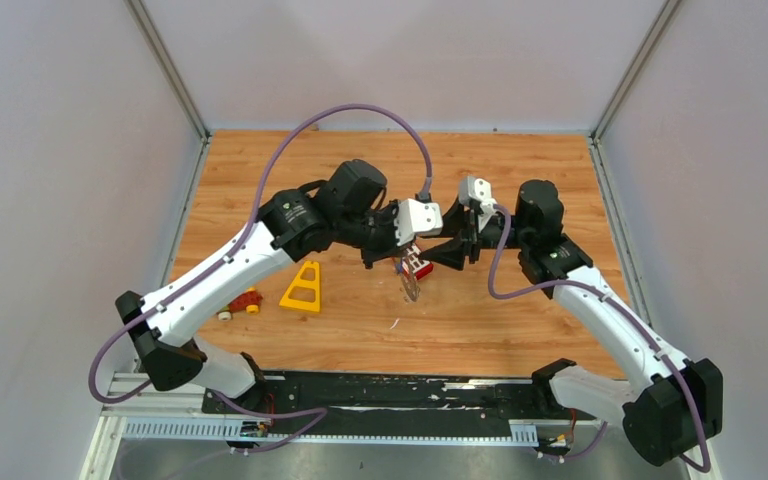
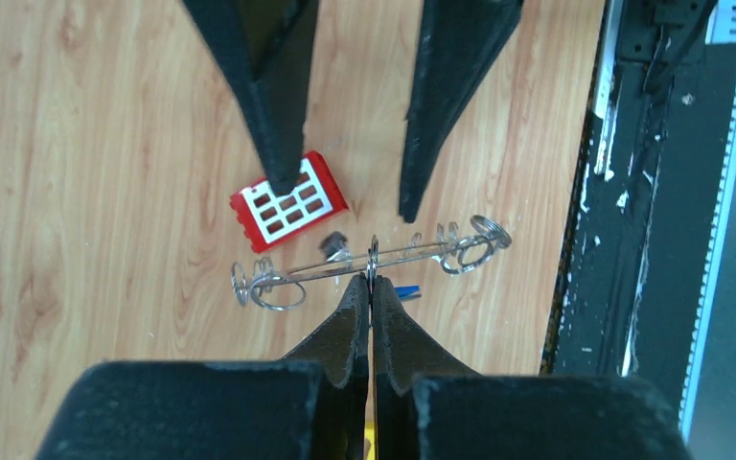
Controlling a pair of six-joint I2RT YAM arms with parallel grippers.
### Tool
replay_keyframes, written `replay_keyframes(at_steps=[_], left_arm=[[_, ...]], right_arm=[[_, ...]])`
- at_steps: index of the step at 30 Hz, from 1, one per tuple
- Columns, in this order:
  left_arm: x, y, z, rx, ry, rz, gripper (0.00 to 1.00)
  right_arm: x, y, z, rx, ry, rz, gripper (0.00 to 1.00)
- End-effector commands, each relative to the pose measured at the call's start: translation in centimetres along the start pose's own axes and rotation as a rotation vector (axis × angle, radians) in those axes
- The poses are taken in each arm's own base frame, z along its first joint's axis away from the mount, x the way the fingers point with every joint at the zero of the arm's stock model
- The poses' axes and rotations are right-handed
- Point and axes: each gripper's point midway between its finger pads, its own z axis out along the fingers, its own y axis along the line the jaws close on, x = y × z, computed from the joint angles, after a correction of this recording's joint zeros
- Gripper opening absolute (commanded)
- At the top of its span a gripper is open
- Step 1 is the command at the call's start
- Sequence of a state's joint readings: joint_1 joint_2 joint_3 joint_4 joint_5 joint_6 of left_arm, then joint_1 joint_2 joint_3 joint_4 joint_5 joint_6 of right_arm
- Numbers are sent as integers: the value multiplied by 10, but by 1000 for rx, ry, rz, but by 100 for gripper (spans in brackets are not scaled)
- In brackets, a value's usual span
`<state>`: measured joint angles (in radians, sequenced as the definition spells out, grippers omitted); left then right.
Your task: Put the keys on the keyring
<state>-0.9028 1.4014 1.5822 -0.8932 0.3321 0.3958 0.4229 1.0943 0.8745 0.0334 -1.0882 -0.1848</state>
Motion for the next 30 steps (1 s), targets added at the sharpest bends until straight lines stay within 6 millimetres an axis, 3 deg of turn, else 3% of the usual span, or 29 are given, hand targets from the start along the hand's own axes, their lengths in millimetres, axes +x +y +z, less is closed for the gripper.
replay_keyframes(at_steps=[1,12,21,30], left_arm=[[4,-6,-11,-10,111,-16,0],[-12,-4,-5,-27,69,-79,0],[-20,-10,-4,7,25,-85,0],[-20,-15,-2,29,12,-92,0]], right_arm=[[-12,0,3,-30,-32,-17,45],[-11,22,9,-164,-65,19,38],[-6,24,20,-182,-49,33,36],[-7,24,23,-180,-47,29,23]])
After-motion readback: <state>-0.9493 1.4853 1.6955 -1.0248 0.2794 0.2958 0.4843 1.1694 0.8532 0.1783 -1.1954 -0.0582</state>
